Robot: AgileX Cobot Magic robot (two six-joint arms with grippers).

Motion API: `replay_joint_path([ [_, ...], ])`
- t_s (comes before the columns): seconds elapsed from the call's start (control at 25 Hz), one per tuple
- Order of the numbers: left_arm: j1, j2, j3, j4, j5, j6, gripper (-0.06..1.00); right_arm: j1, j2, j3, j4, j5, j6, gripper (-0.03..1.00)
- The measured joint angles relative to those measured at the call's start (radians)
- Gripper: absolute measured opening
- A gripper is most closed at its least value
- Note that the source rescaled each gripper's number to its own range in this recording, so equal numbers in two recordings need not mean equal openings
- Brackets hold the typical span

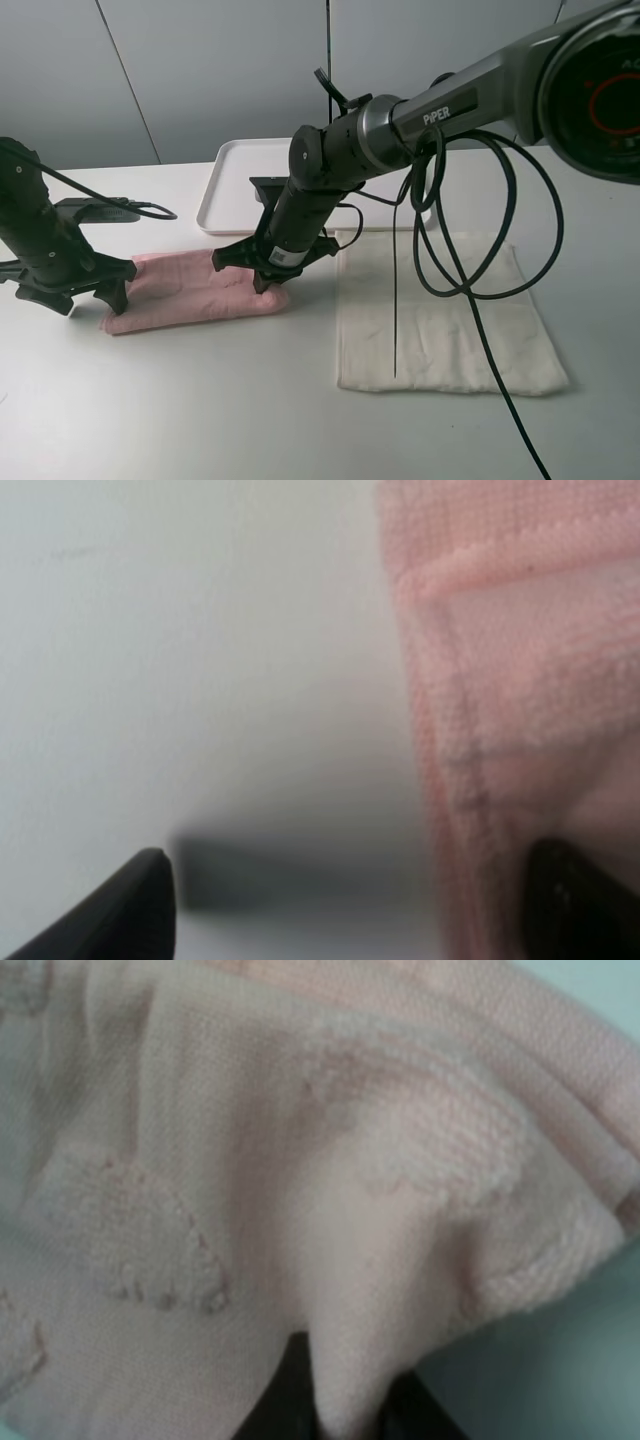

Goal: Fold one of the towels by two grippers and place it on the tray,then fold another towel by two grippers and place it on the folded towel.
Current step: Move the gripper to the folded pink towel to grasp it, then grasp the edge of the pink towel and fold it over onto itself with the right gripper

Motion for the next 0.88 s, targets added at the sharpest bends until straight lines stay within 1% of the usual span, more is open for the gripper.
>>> replay_joint_path([
  [0.24, 0.0, 0.0, 0.0, 0.0, 0.0, 0.002, 0.9, 0.001, 0.0, -0.002, -0.002, 0.008, -0.002, 0.04],
  [0.44, 0.0, -0.002, 0.0, -0.002, -0.002, 0.003, 0.9, 0.002, -0.009, -0.014, -0.019, 0.056, -0.015, 0.04],
  [0.72, 0.001, -0.002, 0.0, -0.004, -0.004, 0.005, 0.9, 0.005, -0.121, -0.014, -0.029, 0.092, -0.028, 0.04],
  [0.8, 0.001, -0.002, 0.0, -0.004, -0.003, 0.005, 0.9, 0.005, -0.145, -0.014, -0.016, 0.096, -0.031, 0.04],
  [0.88, 0.001, -0.002, 0.0, -0.004, -0.003, 0.005, 0.9, 0.005, -0.154, -0.014, 0.019, 0.1, -0.039, 0.04],
])
